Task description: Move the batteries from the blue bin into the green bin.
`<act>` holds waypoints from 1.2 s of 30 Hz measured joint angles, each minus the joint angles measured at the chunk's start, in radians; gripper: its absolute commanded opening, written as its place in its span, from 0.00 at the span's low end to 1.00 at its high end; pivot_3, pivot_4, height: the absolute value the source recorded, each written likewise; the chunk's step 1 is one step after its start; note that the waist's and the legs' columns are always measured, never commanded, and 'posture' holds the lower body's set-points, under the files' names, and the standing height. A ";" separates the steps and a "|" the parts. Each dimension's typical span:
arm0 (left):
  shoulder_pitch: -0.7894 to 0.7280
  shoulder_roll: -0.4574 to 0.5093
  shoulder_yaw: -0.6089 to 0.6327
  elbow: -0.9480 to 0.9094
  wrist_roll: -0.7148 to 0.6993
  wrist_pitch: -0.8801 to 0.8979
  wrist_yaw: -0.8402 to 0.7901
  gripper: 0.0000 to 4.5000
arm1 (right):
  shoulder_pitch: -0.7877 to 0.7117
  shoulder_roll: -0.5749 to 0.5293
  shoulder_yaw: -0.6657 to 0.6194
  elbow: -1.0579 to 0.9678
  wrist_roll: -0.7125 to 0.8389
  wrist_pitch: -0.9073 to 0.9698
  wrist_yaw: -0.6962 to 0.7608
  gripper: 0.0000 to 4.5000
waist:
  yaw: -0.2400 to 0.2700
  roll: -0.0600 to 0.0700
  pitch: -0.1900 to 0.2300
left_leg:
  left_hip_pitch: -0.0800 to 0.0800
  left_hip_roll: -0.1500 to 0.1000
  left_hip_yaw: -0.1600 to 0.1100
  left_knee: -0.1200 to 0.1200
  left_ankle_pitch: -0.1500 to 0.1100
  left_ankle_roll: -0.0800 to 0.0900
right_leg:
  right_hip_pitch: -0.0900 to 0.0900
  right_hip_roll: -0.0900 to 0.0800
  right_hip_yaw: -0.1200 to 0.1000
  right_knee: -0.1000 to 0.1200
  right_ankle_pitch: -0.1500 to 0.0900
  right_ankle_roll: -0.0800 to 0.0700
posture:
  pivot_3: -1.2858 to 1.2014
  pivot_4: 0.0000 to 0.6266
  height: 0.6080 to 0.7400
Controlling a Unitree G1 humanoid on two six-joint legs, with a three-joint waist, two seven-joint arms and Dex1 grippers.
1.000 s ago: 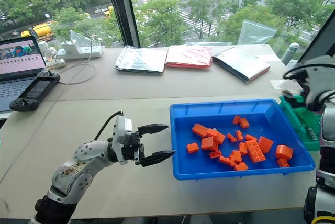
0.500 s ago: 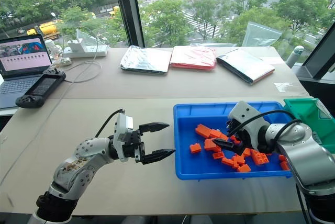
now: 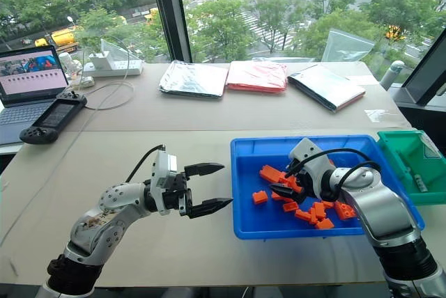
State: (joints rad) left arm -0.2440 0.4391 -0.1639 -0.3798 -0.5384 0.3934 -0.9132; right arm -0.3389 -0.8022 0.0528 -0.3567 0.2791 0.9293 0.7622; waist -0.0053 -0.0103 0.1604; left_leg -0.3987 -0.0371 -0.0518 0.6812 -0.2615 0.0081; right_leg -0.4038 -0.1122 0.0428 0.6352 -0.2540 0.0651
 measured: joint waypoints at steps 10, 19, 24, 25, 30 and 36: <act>0.000 0.002 0.000 -0.006 -0.001 0.009 0.008 1.00 | 0.000 -0.002 0.007 0.006 0.002 0.000 -0.004 0.13 | -0.001 0.000 0.000 | 0.000 0.000 0.000 0.000 0.000 0.000 | 0.000 0.000 0.000 0.000 0.000 0.000 | 0.52 0.24 1.00; -0.002 0.002 0.000 -0.021 -0.001 0.027 0.011 1.00 | 0.000 -0.017 -0.091 -0.005 0.034 0.007 -0.017 0.13 | 0.001 0.000 0.000 | 0.000 0.000 0.000 0.000 0.000 0.000 | 0.000 0.000 0.000 0.001 0.000 0.000 | 0.52 0.24 1.00; -0.002 0.007 0.003 -0.025 -0.005 0.029 0.017 1.00 | 0.008 -0.096 -0.238 -0.015 0.057 0.039 -0.027 0.13 | 0.004 0.000 0.000 | 0.000 0.000 0.000 0.000 0.000 0.000 | 0.000 0.000 0.000 0.002 0.000 0.000 | 0.52 0.24 1.00; -0.002 0.009 0.004 -0.025 -0.006 0.030 0.017 1.00 | 0.017 -0.122 -0.260 -0.016 0.055 0.045 -0.030 0.13 | 0.004 0.000 0.000 | 0.000 0.000 0.000 0.000 0.000 0.000 | 0.000 0.000 0.000 0.003 0.000 0.000 | 0.52 0.24 1.00; -0.002 0.012 0.005 -0.026 -0.013 0.030 0.017 1.00 | 0.115 -0.208 -0.279 0.023 -0.013 0.075 -0.086 0.35 | 0.004 -0.001 0.000 | 0.000 0.000 0.001 0.000 0.000 0.000 | 0.000 0.000 0.001 0.005 0.000 0.000 | 0.52 0.24 1.00; -0.004 0.012 0.005 -0.026 -0.014 0.031 0.016 1.00 | 0.154 -0.200 -0.280 0.018 -0.020 0.072 -0.093 0.78 | -0.006 -0.001 0.000 | 0.001 0.000 0.001 0.000 0.000 0.000 | -0.001 0.000 0.001 0.005 0.000 0.000 | 0.52 0.24 1.00</act>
State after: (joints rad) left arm -0.2482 0.4512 -0.1590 -0.4054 -0.5520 0.4240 -0.8969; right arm -0.1853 -1.0017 -0.2274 -0.3389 0.2592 1.0012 0.6693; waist -0.0113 -0.0111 0.1603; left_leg -0.3980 -0.0370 -0.0504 0.6814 -0.2615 0.0083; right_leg -0.4044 -0.1124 0.0442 0.6401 -0.2542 0.0648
